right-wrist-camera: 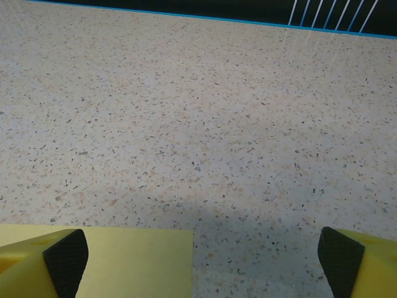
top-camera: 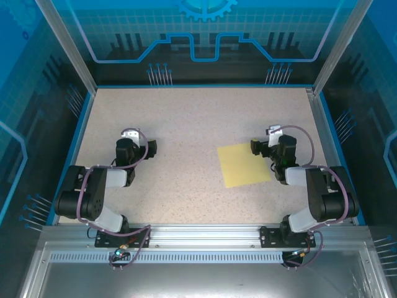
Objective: Fold a paper plane with a square sheet of paper (pick it up from the middle)
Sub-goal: Move the square sheet of paper to the center of the table.
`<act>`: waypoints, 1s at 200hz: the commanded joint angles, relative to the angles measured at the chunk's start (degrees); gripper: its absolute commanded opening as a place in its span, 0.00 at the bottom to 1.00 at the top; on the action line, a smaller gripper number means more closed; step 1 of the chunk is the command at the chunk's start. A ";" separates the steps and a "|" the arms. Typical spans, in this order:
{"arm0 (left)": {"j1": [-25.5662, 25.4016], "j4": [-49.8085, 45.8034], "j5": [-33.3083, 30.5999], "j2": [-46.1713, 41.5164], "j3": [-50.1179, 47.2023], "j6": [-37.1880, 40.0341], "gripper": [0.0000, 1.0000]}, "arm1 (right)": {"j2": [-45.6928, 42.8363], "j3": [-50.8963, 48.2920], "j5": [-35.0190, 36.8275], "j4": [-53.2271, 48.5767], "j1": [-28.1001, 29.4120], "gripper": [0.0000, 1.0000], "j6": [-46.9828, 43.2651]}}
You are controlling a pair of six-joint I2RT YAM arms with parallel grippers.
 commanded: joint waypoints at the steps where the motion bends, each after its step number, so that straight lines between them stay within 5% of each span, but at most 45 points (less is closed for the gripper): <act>1: 0.60 2.07 1.65 -0.46 0.75 1.08 0.99 | -0.08 0.05 1.03 1.77 0.39 0.99 -0.65; 128: 0.82 1.57 1.63 -0.77 0.90 0.86 0.99 | -0.21 -0.12 0.30 1.87 0.12 0.99 -0.54; 161: 0.64 -7.51 0.49 -6.86 2.89 0.15 0.99 | -4.58 0.22 1.73 -2.02 0.43 0.99 -0.21; 200: 0.13 -19.43 -0.30 -16.79 3.23 -5.93 0.99 | -16.67 2.54 -0.80 -18.53 1.19 0.99 2.86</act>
